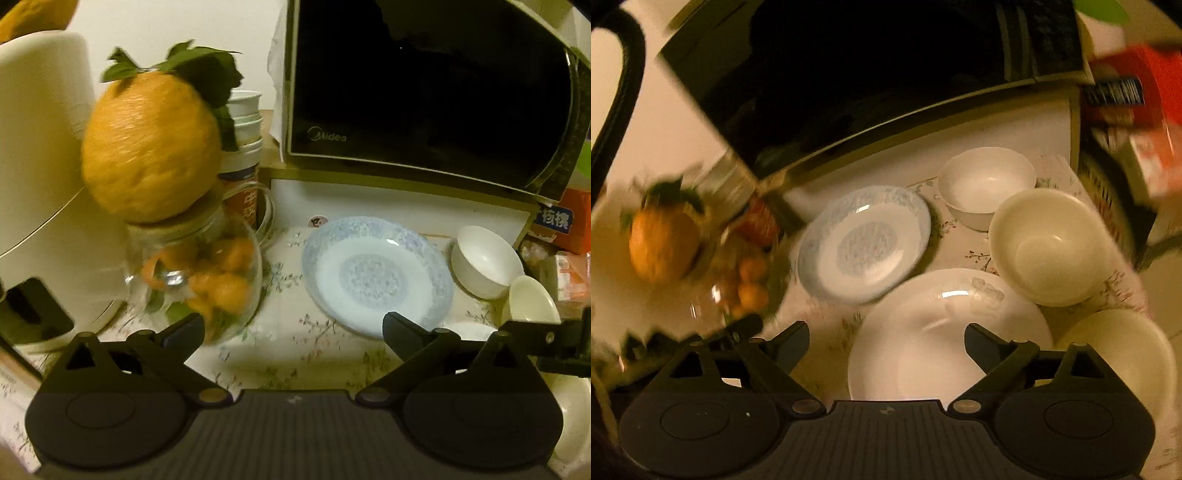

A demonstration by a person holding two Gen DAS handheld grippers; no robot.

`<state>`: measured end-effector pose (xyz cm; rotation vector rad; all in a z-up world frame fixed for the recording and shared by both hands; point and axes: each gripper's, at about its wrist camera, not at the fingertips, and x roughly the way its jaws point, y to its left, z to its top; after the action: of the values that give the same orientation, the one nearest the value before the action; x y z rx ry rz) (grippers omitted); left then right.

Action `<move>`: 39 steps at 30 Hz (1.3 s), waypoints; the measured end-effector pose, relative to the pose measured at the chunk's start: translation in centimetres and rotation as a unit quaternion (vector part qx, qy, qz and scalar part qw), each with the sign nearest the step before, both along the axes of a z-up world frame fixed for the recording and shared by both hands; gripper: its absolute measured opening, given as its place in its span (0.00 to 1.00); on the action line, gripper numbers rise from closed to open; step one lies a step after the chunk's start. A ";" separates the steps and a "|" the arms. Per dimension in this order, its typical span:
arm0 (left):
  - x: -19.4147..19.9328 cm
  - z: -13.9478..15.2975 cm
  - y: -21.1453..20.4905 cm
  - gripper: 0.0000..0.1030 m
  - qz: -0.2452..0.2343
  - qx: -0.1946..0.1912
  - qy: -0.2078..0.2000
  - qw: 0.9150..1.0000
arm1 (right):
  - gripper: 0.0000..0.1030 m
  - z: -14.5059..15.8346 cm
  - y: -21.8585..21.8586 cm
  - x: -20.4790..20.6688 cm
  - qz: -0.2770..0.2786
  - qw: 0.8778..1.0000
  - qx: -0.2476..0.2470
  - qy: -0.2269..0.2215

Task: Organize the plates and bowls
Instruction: 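Close the left tool on the stacked blue plates while the right tool grips them too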

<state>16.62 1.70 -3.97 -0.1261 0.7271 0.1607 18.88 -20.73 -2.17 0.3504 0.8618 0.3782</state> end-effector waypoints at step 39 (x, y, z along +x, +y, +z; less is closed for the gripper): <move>9.0 -5.9 0.3 0.60 0.012 -0.083 0.030 0.996 | 0.48 -5.8 2.5 9.2 -0.077 0.997 0.020 0.020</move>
<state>25.66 1.98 -9.87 -0.2893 0.7978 0.1270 28.12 -18.20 -8.01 0.4594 0.8608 0.2463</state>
